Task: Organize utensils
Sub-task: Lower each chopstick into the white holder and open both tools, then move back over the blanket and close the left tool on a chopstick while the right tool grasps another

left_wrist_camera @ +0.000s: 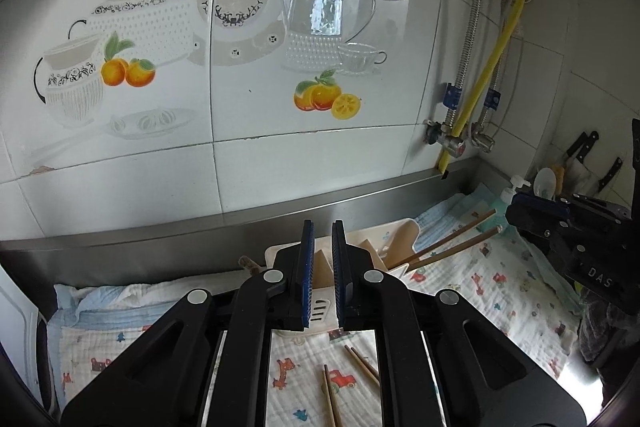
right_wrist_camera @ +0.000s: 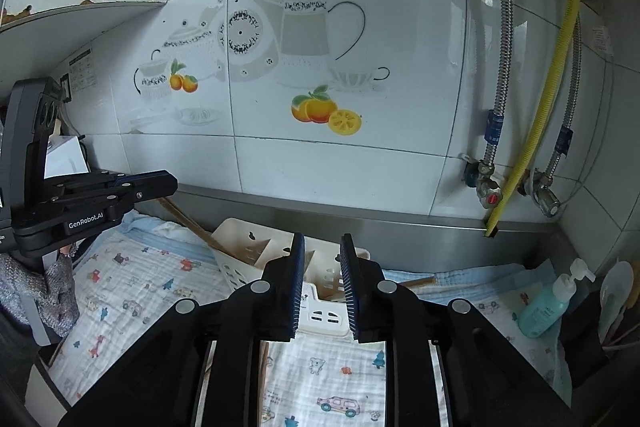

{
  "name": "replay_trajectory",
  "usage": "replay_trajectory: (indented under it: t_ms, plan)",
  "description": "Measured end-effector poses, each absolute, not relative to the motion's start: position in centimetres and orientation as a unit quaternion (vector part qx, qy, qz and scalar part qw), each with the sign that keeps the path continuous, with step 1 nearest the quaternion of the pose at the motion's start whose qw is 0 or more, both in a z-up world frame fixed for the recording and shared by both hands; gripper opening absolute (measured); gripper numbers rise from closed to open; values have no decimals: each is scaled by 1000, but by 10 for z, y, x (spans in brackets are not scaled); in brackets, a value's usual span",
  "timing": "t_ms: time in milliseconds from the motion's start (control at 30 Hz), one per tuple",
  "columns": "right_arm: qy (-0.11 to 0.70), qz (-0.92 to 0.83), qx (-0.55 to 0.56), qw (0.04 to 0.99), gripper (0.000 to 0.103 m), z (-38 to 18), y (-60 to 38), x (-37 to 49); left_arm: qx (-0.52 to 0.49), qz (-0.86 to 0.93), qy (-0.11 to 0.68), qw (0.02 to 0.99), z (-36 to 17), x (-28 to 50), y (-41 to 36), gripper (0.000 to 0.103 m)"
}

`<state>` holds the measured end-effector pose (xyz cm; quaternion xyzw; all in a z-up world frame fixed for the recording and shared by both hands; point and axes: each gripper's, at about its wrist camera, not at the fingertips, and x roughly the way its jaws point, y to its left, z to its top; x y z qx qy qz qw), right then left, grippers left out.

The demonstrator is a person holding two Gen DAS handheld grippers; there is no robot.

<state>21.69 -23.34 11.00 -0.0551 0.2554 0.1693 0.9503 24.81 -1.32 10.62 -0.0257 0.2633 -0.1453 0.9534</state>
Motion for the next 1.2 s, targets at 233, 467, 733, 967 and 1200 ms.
replay_trajectory:
  t_ms: [233, 467, 733, 967, 1200]
  plan:
    - [241, 182, -50, 952, 27, 94, -230, 170, -30, -155, 257, 953, 98, 203, -8, 9]
    - [258, 184, -44, 947, 28, 53, -227, 128, -29, -149, 276, 949, 63, 159, -1, 9]
    - [312, 174, -31, 933, 28, -12, -230, 99, -55, -143, 317, 936, 10, 123, 14, 25]
    - [355, 170, -40, 918, 28, -63, -224, 85, -64, -139, 359, 921, -34, 104, 19, 25]
    - [384, 178, -28, 906, 27, -95, -217, 86, -77, -134, 391, 907, -65, 94, 22, 25]
